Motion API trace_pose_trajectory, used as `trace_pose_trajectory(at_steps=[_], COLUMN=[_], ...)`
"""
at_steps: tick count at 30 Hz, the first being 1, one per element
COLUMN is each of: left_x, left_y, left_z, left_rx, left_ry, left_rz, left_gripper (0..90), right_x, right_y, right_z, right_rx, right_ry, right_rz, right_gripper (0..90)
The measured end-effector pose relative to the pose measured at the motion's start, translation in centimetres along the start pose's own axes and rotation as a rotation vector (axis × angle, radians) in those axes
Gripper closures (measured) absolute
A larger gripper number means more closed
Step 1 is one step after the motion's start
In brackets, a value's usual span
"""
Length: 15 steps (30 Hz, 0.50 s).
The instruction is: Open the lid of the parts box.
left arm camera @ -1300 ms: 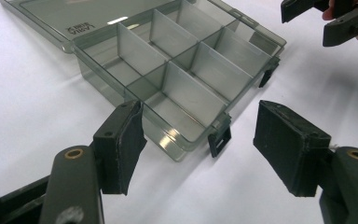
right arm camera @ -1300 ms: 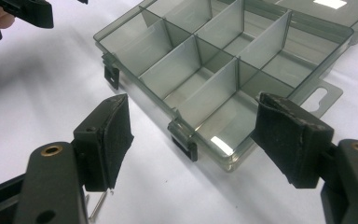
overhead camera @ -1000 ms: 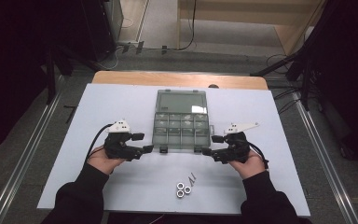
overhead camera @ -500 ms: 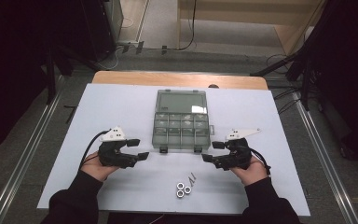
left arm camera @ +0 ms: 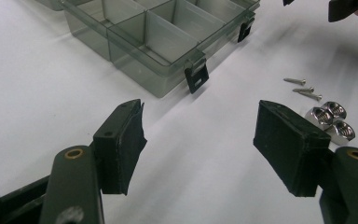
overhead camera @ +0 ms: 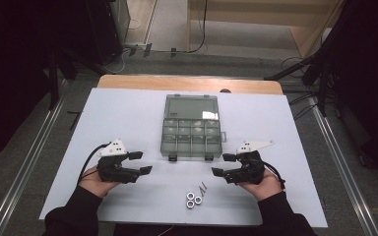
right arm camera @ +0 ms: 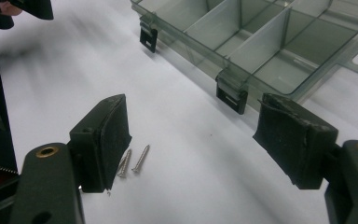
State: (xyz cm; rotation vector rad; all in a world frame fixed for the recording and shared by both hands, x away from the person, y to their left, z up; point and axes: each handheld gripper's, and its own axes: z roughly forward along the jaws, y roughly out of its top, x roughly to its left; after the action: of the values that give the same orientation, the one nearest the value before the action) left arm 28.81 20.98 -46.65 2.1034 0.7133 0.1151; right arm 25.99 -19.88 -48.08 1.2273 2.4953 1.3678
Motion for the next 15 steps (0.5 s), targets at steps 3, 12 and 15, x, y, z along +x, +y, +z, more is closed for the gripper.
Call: trace_pose_trajectory(at_steps=[3,12,15], left_x=[-0.02,0.07,0.08], left_y=[-0.22,-0.73,-0.82], left_z=[-0.11,-0.37,-0.39], left_rx=[0.003,0.011,0.009], left_ry=[0.002,-0.005,-0.004], left_rz=[0.004,-0.010,-0.009], left_gripper=[32.7,32.8,32.8], right_x=[0.24,0.58,0.83], right_y=[-0.16,-0.45,-0.63], right_z=[0.16,0.07,0.24], right_rx=[0.007,0.012,0.023], right_ry=[0.007,0.010,0.010], right_rz=[-0.010,-0.006,-0.008], right_gripper=[26.4,28.6,30.1])
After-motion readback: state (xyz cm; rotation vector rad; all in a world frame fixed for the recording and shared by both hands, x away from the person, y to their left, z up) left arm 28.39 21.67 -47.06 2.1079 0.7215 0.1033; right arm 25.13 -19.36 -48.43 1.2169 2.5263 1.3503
